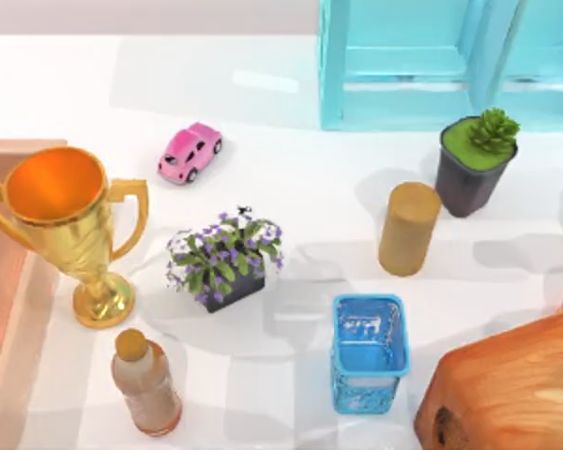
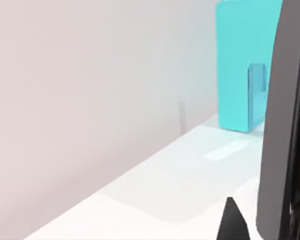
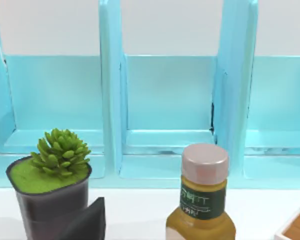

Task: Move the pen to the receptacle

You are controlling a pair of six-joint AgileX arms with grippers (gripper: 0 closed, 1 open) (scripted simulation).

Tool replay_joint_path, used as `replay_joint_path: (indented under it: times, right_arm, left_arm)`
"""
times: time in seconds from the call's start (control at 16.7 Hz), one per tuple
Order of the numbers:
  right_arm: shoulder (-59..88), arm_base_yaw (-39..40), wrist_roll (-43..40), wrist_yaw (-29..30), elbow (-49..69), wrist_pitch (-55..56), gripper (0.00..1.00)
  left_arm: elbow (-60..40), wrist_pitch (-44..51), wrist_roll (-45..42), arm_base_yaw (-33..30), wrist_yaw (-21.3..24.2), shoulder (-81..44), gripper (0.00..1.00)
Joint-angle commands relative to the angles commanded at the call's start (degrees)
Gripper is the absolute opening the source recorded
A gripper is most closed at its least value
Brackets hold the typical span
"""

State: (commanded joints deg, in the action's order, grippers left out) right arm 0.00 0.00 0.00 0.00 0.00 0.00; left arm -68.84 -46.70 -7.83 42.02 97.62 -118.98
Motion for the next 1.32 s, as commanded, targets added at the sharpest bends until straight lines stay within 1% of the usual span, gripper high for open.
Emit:
replay_joint_path:
  times: [0.12,0.48,0.6,0.72,0.96,1.32]
  right_arm:
    - [0.0,0.0,0.0,0.0,0.0,0.0,1.0]
    - [0.0,0.0,0.0,0.0,0.0,0.0,1.0]
    - [0.0,0.0,0.0,0.0,0.0,0.0,1.0]
    - [0.0,0.0,0.0,0.0,0.0,0.0,1.0]
    - [0.0,0.0,0.0,0.0,0.0,0.0,1.0]
    - [0.0,0.0,0.0,0.0,0.0,0.0,1.0]
  left_arm:
    - [3.7,0.3,-0.8,-1.2,2.0,1.5,0.0]
    - [18.1,1.2,-4.1,-6.2,10.3,7.6,0.0]
    - [21.8,1.4,-4.9,-7.4,12.4,9.2,0.0]
    - [23.8,1.5,-5.4,-8.1,13.5,10.0,0.0]
    - [23.9,1.5,-5.4,-8.1,13.6,10.1,0.0]
    - [23.9,1.5,-5.4,-8.1,13.6,10.1,0.45]
